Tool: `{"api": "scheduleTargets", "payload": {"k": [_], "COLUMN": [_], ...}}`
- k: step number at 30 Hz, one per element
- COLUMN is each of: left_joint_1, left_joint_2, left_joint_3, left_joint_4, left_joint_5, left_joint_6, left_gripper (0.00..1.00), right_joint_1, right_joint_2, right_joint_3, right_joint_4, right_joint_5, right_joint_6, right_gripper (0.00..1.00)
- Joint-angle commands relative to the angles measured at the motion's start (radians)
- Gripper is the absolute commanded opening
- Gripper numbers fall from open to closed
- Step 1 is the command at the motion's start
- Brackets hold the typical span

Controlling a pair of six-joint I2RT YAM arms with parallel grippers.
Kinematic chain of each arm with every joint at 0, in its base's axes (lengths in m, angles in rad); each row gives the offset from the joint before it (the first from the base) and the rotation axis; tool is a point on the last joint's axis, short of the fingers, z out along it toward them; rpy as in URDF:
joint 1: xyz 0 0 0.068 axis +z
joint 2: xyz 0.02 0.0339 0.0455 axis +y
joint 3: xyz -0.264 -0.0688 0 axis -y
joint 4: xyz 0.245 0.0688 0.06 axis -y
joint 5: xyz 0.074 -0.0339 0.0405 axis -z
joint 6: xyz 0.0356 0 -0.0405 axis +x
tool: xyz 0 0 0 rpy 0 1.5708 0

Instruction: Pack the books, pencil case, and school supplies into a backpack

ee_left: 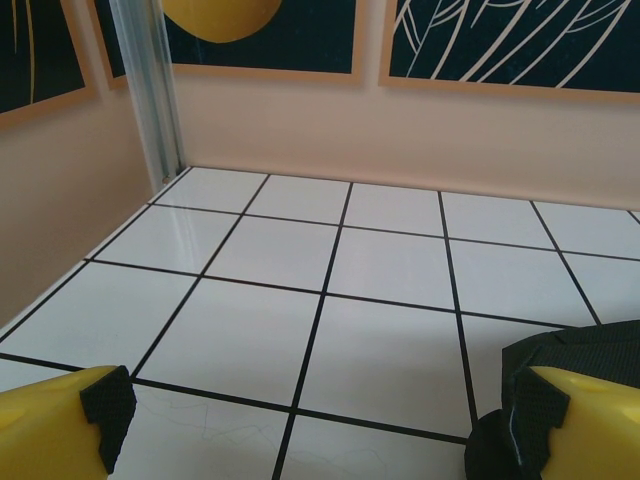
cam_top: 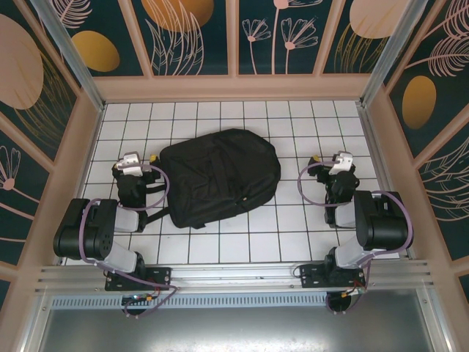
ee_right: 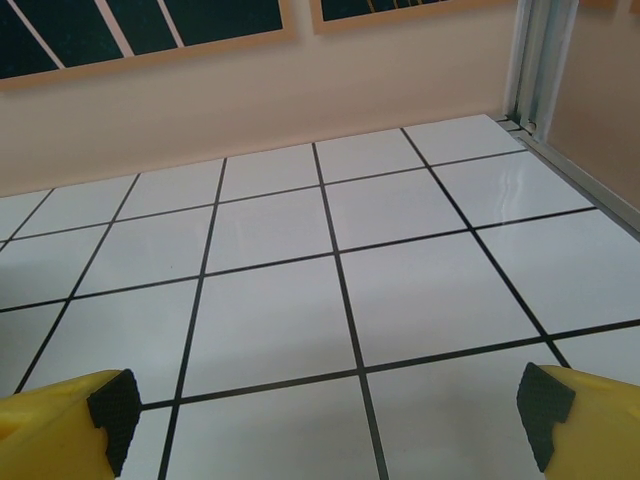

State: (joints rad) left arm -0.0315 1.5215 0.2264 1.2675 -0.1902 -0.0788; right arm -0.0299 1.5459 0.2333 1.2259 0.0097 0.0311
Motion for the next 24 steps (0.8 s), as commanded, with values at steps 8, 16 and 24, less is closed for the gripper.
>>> {"api": "scheduleTargets", "payload": {"k": [8,16,24], "left_joint_1": [0.007,0.007,0.015], "left_joint_2": [-0.001,-0.001,-0.001], "left_joint_3": [0.002,0.004,0.007], "left_joint_4": [0.020,0.018,0.012], "left_joint_5": [0.011,0.011,0.029], "left_joint_6": [0.005,0.006,0.004], "left_gripper": [0.99,0.99,0.99], "right_joint_1": [0.001,0.001,0.002], "right_joint_2": [-0.006,-0.006,-0.007], "right_joint_3": [0.003,0.003,0.004], "right_joint_4": [0.017,0.016,0.017], "right_joint_5": [0.010,0.010,0.009], "right_joint_6": [-0.016,-0.016,-0.016], "right_gripper": [0.99,0.99,0.99]}}
